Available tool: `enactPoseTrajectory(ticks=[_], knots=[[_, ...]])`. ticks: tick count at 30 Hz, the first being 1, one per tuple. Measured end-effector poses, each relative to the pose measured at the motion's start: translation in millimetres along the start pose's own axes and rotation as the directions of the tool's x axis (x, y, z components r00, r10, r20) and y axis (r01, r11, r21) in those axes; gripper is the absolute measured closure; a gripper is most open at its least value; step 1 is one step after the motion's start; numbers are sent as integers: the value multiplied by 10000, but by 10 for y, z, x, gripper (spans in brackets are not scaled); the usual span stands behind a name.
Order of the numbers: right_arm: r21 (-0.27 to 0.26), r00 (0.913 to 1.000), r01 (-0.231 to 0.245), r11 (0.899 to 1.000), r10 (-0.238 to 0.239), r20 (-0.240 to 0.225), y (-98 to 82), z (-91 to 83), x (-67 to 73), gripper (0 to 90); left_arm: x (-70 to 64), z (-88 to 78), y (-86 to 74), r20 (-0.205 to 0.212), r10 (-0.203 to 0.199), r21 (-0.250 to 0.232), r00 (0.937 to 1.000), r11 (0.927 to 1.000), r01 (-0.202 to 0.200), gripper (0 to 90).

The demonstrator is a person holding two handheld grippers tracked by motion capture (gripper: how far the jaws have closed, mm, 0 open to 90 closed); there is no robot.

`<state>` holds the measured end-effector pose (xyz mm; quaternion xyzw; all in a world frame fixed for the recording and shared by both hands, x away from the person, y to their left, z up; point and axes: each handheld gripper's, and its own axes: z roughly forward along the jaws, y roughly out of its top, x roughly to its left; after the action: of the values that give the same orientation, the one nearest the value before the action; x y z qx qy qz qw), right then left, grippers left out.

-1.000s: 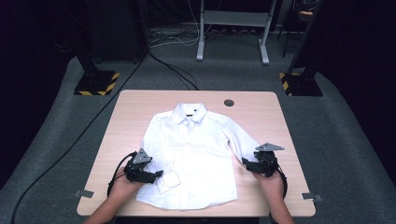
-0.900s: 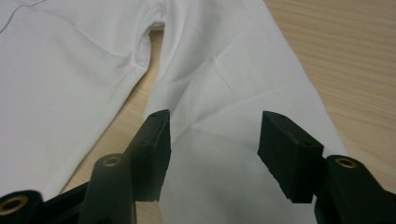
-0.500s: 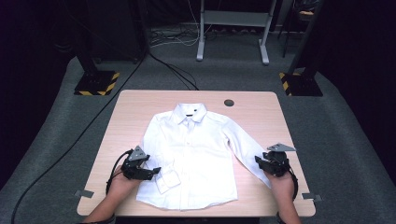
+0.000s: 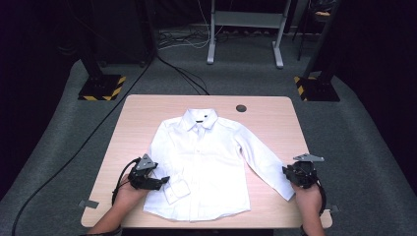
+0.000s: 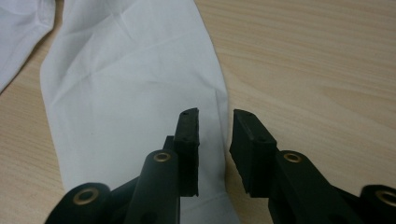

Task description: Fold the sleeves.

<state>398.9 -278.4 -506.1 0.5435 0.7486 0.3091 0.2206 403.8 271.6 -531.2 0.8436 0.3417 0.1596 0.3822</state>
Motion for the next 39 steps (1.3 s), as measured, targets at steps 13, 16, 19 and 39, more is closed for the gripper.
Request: enactPoseTrajectory(ticks=[13, 16, 19, 39], knots=[[560, 9992, -195, 9982, 214, -342, -60, 18, -42, 772, -5, 3, 1, 6, -2, 6, 10000, 10000, 2, 208], [580, 9988, -216, 9981, 241, -433, -62, 16, -42, 849, -5, 3, 1, 4, -5, 5, 10000, 10000, 5, 208], [569, 9985, -263, 9980, 289, -459, -58, 9, -48, 870, -5, 3, 1, 3, 0, 9, 10000, 10000, 0, 208], [-737, 9967, -787, 9942, 771, -249, 351, -250, -326, 877, -8, 5, 1, -10, -42, -11, 10000, 10000, 42, 208]])
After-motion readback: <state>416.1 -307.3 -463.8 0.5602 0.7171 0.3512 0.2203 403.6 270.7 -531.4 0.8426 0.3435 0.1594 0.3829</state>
